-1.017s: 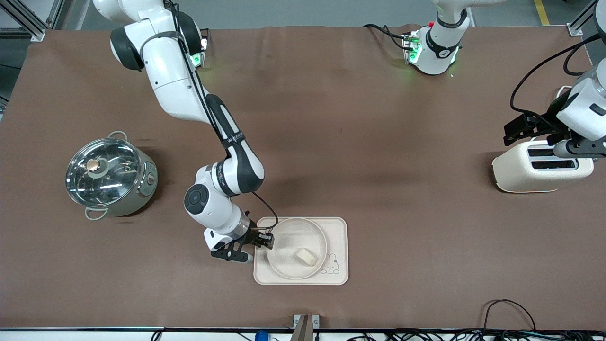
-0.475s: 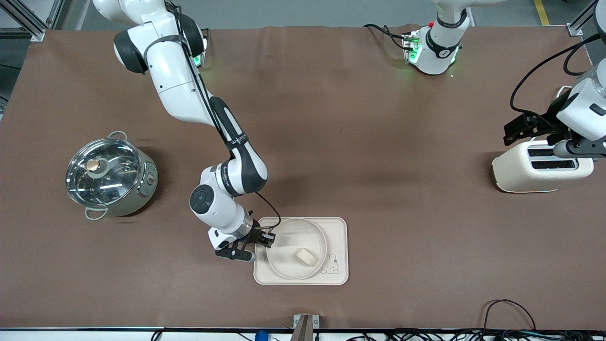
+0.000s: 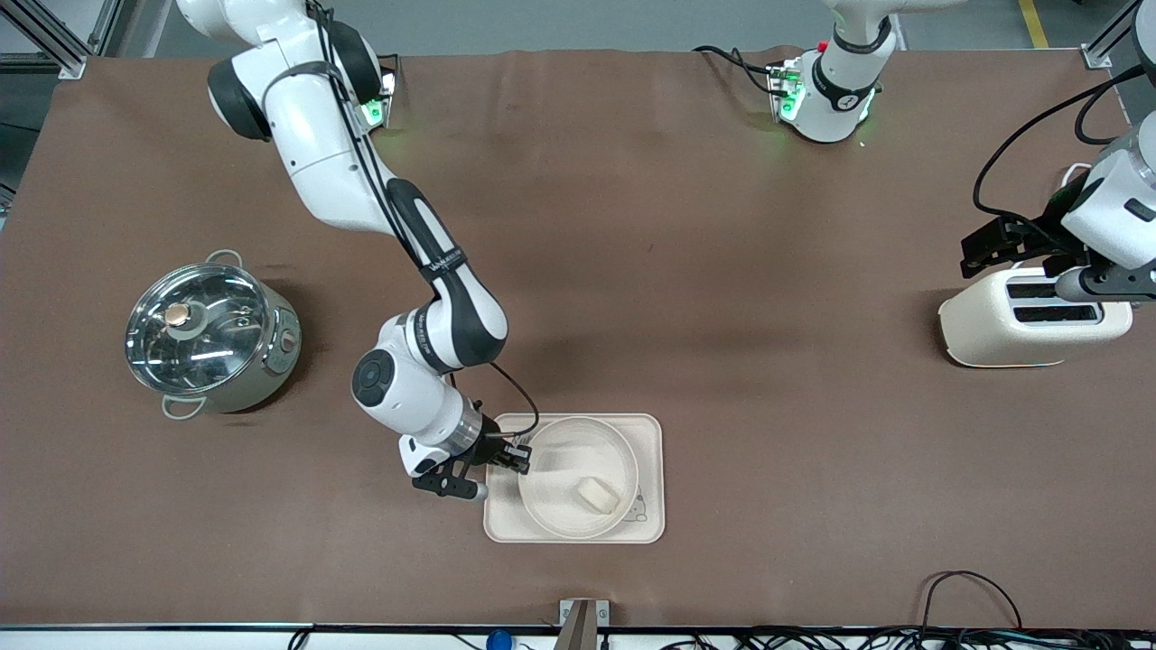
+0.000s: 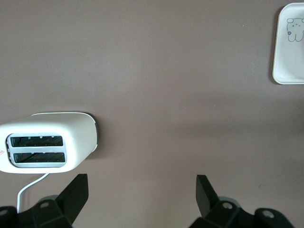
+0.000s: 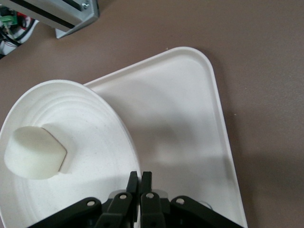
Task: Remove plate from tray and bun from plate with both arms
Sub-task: 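Lift the plate off the tray with the right gripper while the left gripper approaches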
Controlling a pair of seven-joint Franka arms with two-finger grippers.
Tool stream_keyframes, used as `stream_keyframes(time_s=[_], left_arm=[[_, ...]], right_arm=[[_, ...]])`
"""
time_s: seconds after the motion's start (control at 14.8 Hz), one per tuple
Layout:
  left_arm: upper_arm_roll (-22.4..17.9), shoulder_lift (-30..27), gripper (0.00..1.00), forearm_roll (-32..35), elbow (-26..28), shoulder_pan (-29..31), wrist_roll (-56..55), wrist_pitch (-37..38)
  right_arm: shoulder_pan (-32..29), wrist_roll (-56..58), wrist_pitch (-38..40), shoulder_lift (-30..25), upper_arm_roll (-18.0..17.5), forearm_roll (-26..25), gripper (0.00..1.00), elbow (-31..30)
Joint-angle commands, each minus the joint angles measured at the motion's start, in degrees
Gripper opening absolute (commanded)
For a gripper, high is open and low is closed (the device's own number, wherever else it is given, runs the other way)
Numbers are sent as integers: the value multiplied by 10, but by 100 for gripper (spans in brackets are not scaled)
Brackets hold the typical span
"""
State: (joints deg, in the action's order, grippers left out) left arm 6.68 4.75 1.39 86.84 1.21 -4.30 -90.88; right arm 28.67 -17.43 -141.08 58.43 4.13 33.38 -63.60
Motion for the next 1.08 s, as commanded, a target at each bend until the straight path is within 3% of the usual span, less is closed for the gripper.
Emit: stream_keyframes(time_s=[0.0,0.27,0.41,0.68,0.95,1.02], left_arm=[[2,1,100,5,1,0,-5,-5],[1,10,100,2,0,-1,-8,-6],[3,18,100,2,-3,-7,-23,-14],[3,39,100,3,-1,-44,-115,-17],[3,85,100,3,-2,-90,-185,-25],[3,97,100,2,-1,-95,-199,-38]], right_arm=[[-8,47,2,-113,-20,12,0,-148],[1,92,-9,-216,-21,13,0,-312],[9,106,-44,-242,-25,13,0,-374],[10,108,-173,-270,-83,13,0,-493],[11,108,-211,-269,-103,13,0,-525],[9,105,-207,-269,-104,19,11,-525]])
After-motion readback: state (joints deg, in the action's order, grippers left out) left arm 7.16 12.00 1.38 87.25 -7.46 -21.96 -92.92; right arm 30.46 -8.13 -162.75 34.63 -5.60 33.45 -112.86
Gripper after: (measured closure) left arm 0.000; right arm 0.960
